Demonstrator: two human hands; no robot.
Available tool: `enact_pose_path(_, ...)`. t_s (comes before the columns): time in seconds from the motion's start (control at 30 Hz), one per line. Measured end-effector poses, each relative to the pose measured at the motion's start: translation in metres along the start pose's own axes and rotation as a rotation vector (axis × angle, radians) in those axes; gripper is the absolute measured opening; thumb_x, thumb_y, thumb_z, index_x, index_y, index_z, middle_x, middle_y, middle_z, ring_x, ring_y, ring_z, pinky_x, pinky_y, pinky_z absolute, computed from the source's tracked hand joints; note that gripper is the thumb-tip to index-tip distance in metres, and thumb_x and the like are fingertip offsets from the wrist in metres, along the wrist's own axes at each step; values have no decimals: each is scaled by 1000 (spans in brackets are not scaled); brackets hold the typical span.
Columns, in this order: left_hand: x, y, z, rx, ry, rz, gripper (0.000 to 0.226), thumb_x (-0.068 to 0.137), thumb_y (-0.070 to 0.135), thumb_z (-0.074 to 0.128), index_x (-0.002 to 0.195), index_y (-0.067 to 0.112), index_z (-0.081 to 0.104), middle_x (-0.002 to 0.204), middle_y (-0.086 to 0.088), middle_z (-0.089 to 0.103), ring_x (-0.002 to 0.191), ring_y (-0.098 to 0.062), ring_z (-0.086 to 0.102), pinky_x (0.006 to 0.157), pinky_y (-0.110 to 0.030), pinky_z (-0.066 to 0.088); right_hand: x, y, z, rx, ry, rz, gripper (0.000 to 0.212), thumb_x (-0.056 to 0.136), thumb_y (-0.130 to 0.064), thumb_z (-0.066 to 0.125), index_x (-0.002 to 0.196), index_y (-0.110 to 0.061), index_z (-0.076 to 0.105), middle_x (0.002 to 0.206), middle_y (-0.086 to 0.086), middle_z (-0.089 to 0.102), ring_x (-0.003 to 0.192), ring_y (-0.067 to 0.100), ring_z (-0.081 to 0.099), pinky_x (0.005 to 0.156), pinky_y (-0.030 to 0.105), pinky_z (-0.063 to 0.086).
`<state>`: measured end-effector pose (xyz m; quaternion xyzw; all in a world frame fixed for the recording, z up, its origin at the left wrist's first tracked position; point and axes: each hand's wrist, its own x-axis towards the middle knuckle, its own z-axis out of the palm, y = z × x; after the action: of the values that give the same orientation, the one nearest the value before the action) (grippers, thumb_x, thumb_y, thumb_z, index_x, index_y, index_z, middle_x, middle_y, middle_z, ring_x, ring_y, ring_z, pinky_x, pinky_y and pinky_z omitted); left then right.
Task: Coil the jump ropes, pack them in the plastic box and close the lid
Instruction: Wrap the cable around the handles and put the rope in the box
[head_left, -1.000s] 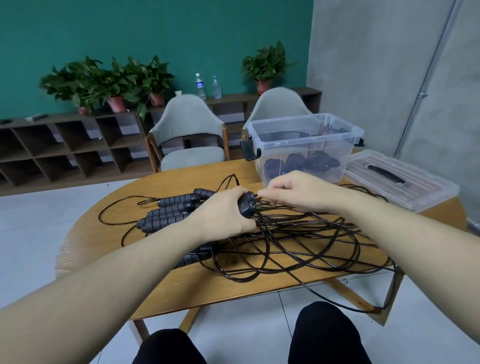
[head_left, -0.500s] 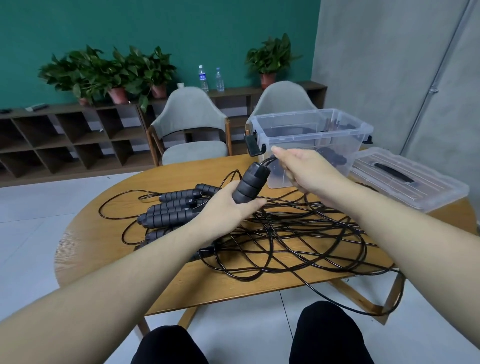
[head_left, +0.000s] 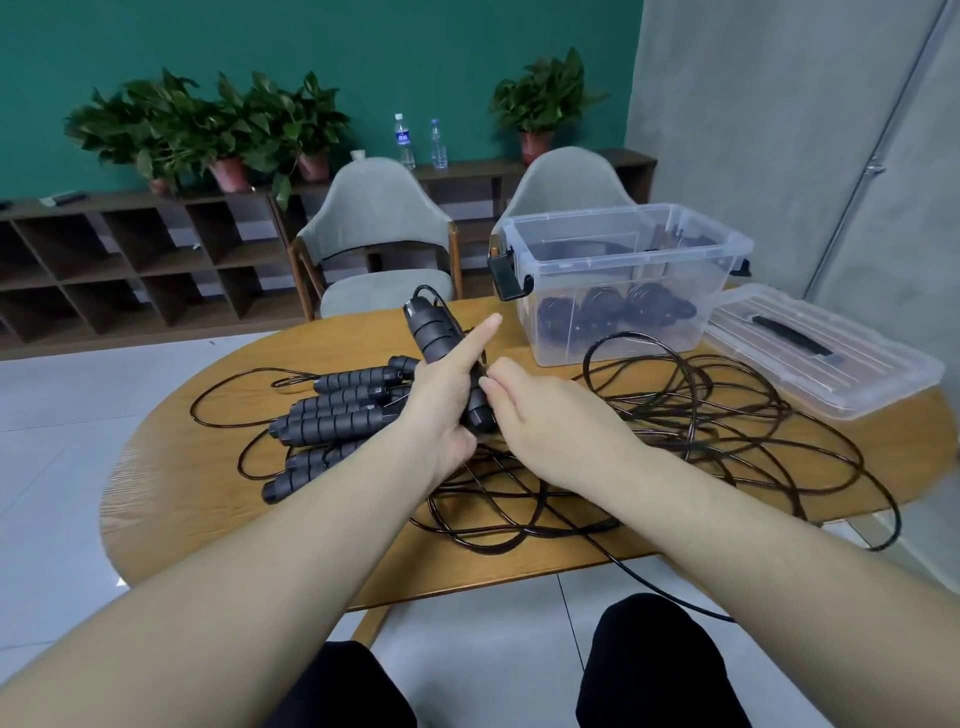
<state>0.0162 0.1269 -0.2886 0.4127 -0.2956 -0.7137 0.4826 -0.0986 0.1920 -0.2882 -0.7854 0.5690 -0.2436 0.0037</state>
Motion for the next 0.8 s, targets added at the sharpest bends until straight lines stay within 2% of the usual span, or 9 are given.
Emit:
enact_pose_path(0.07, 3, -2, 0, -6, -18, -26, 46, 75, 21, 87, 106, 15, 53, 80, -7, 59, 65, -22, 64, 64, -37, 57, -2, 2, 1, -84, 8, -13, 25, 107, -37, 27, 106, -20, 44, 66, -6, 45, 66, 33, 59, 53, 37, 35)
enact_pose_path(0.17, 6, -2, 0, -15, 32, -25, 20, 86, 4, 65, 93, 13, 49, 71, -5, 54, 58, -19, 56, 61, -33, 54, -4, 4, -2, -140, -4, -37, 23, 107, -40, 27, 106, -23, 43, 64, -8, 43, 63, 29, 54, 50, 35, 29)
enact_pose_path(0.27, 7, 7, -7, -102, -8, -40, 15, 90, 2, 55, 98, 10, 46, 74, -8, 55, 63, -19, 57, 65, -34, 53, -8, 7, -3, 26, -74, -26, 20, 107, -42, 29, 98, -29, 41, 59, -10, 42, 58, 19, 49, 49, 32, 31)
enact_pose_path(0.4, -4, 21, -21, -192, -201, -104, 19, 89, 1, 54, 107, 5, 50, 82, -12, 57, 69, -20, 57, 62, -33, 50, -16, 27, -6, 186, -228, 23, 33, 104, -50, 34, 77, -33, 43, 60, -5, 52, 56, 8, 51, 55, 29, 40)
enact_pose_path(0.57, -9, 25, -40, 231, -549, -182, 44, 69, 3, 61, 113, 3, 59, 84, -11, 60, 74, -21, 60, 68, -37, 55, -11, 56, -11, 223, -387, 65, 43, 94, -62, 47, 74, -24, 54, 62, -10, 51, 56, 1, 45, 58, 25, 39)
enact_pose_path(0.63, -9, 27, -42, 376, -638, -157, 48, 63, 4, 65, 110, 2, 55, 86, -14, 59, 78, -25, 59, 69, -39, 53, -7, 63, -14, 206, -445, 64, 48, 90, -64, 51, 75, -19, 57, 60, -11, 48, 55, 1, 43, 56, 20, 36)
enact_pose_path(0.7, -11, 29, -41, 525, -721, -163, 46, 63, 3, 66, 107, 6, 53, 90, -17, 59, 81, -29, 56, 71, -41, 51, -1, 67, -15, 201, -481, 60, 55, 84, -71, 53, 78, -17, 60, 63, -14, 53, 57, 0, 46, 61, 20, 41)
enact_pose_path(0.77, -18, 32, -34, 796, -787, -134, 46, 64, 2, 67, 106, 13, 53, 98, -17, 60, 84, -31, 57, 71, -41, 51, 5, 72, -15, 206, -523, 6, 49, 86, -68, 57, 99, -23, 69, 88, -14, 68, 79, 2, 61, 80, 26, 53)
enact_pose_path(0.8, -23, 33, -27, 1016, -821, -77, 48, 66, 3, 68, 109, 17, 52, 103, -14, 61, 86, -29, 59, 72, -38, 52, 9, 74, -15, 199, -550, -31, 38, 92, -54, 61, 111, -22, 69, 101, -9, 71, 90, 6, 65, 87, 32, 55)
